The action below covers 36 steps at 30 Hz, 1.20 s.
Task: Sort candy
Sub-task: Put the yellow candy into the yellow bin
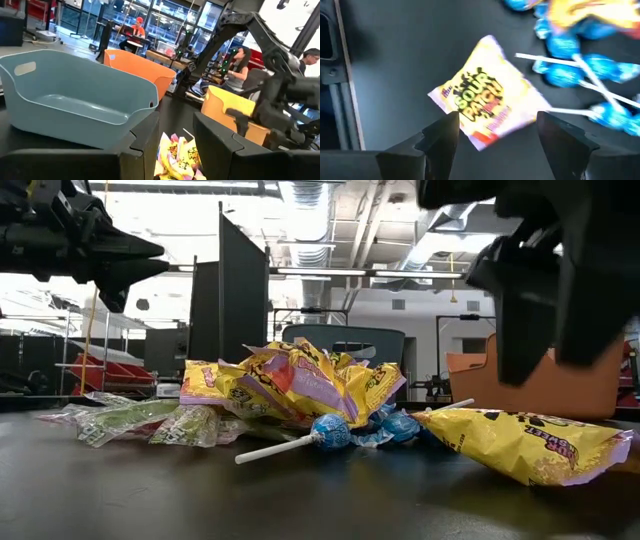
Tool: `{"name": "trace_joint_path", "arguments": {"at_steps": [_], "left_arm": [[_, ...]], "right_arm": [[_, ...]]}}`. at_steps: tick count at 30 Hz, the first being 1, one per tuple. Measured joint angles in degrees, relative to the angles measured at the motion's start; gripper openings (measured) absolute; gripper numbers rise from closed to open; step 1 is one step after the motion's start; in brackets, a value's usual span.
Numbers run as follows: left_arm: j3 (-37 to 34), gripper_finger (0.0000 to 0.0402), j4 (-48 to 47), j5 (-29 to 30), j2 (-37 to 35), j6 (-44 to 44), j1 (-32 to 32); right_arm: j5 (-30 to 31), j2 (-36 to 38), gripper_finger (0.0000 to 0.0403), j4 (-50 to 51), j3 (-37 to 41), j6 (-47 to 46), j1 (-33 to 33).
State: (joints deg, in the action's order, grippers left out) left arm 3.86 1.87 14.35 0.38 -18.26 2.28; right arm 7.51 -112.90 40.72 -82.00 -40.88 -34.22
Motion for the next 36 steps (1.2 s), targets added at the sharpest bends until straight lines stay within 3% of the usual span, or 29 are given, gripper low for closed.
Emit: {"name": "trace_joint_path", "arguments": {"at_steps": [6, 12, 15, 18, 22, 24, 32, 36], "left_arm": [[0.0, 0.0116, 0.2, 0.0, 0.0, 0.0, 0.0], [0.0, 0.0116, 0.4, 1.0, 0.0, 0.0, 0.0], [0.0, 0.0116, 0.3, 1.1, 0.0, 0.0, 0.0], [0.0, 0.0116, 0.2, 1.2, 0.0, 0.0, 0.0], [0.0, 0.0116, 0.2, 1.2, 0.0, 0.5, 0.0], [0.0, 0.0116, 0.2, 1.2, 0.0, 0.4, 0.0], [0.0, 0.0116, 0.2, 1.2, 0.0, 0.4, 0.0], [0.0, 0.0116, 0.2, 1.3, 0.0, 0.4, 0.0]], "right_arm": [[0.2, -6.9, 0.0282, 3.5, -6.5, 2.0, -0.6], [1.6, -10.6, 0.0269, 5.5, -8.2, 2.1, -0.1], [2.3, -10.7, 0.0228, 5.5, -8.1, 2.4, -0.2], [2.5, -9.8, 0.0156, 5.9, -7.9, 2.4, -0.2], [2.7, -7.1, 0.0044, 6.2, -7.8, 3.0, -0.1], [2.7, -5.4, 0.0016, 6.7, -7.8, 4.4, -0.2], [2.8, 8.4, 0.0017, 6.3, -7.7, 10.2, -1.1], [3.5, 16.8, 0.0009, 0.9, -7.8, 16.7, -1.0]]}}
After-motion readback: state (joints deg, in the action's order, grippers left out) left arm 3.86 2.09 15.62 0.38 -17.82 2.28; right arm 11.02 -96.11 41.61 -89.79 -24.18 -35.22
